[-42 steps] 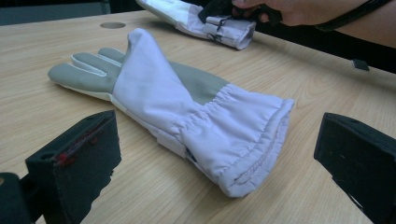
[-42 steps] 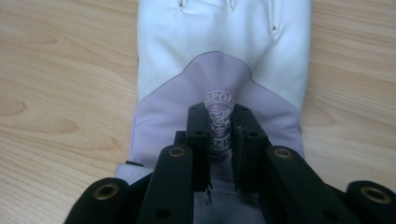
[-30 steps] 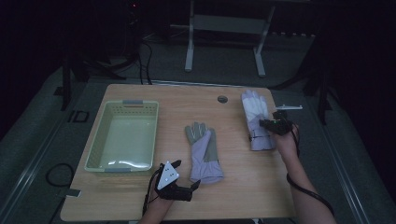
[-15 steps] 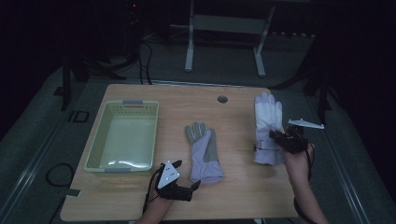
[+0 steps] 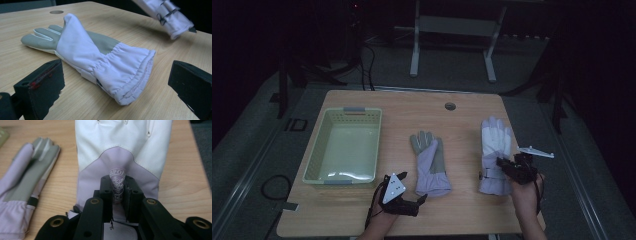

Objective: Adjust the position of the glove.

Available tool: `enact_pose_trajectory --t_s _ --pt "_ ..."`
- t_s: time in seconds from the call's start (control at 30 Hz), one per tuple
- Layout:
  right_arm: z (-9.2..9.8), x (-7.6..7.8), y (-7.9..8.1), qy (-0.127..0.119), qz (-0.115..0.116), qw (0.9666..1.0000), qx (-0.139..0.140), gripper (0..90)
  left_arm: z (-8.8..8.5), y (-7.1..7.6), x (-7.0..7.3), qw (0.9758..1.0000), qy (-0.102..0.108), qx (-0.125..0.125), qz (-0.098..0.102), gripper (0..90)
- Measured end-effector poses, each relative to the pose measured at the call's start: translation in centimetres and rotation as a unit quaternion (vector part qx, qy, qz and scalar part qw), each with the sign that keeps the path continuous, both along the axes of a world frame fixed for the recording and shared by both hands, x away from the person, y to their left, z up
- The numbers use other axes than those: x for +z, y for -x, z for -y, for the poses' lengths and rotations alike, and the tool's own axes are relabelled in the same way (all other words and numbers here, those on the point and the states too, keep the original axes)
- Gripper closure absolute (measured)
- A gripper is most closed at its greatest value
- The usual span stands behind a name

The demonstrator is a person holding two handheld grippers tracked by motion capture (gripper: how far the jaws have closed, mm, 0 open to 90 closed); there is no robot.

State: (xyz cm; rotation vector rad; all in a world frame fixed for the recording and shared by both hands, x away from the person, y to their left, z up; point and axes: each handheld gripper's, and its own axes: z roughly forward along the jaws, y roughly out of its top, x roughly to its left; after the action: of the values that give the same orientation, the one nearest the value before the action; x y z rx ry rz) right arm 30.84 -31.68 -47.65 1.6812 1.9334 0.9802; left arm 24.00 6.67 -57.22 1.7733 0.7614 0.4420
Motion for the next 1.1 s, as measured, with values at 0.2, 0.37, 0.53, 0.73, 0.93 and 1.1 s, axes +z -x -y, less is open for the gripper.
enact_pose_trajectory --t_s 0.2,0.37,0.53,0.73,0.93,1.1 --pt "-0.5 -2.6 -2.1 0.011 -0.031 0.9994 -0.015 78.2 -0.1 0.0 0.0 1.0 -0.001 0.001 0.0 0.7" --pt "-0.3 -4.6 -3.3 0.017 -0.05 0.9983 -0.023 69.2 -0.2 0.0 0.0 1.0 0.004 0.002 -0.006 0.7" --pt "0.1 -5.2 -3.5 0.002 -0.055 0.9984 -0.012 62.1 -0.2 -0.1 0.0 1.0 0.004 0.002 -0.007 0.6" --pt "0.3 -4.7 -3.8 0.009 -0.06 0.9979 0.02 52.3 -0.3 -0.2 0.0 0.9999 0.007 0.002 -0.011 0.6" --pt "0.6 -2.8 -3.7 0.022 -0.019 0.9971 0.07 46.4 -0.3 -0.2 0.0 0.9998 0.01 -0.001 -0.015 0.6" --pt "1.6 -1.4 -3.8 0.069 -0.004 0.991 0.115 39.8 -0.4 -0.3 0.0 0.9998 0.014 -0.003 -0.016 0.6"
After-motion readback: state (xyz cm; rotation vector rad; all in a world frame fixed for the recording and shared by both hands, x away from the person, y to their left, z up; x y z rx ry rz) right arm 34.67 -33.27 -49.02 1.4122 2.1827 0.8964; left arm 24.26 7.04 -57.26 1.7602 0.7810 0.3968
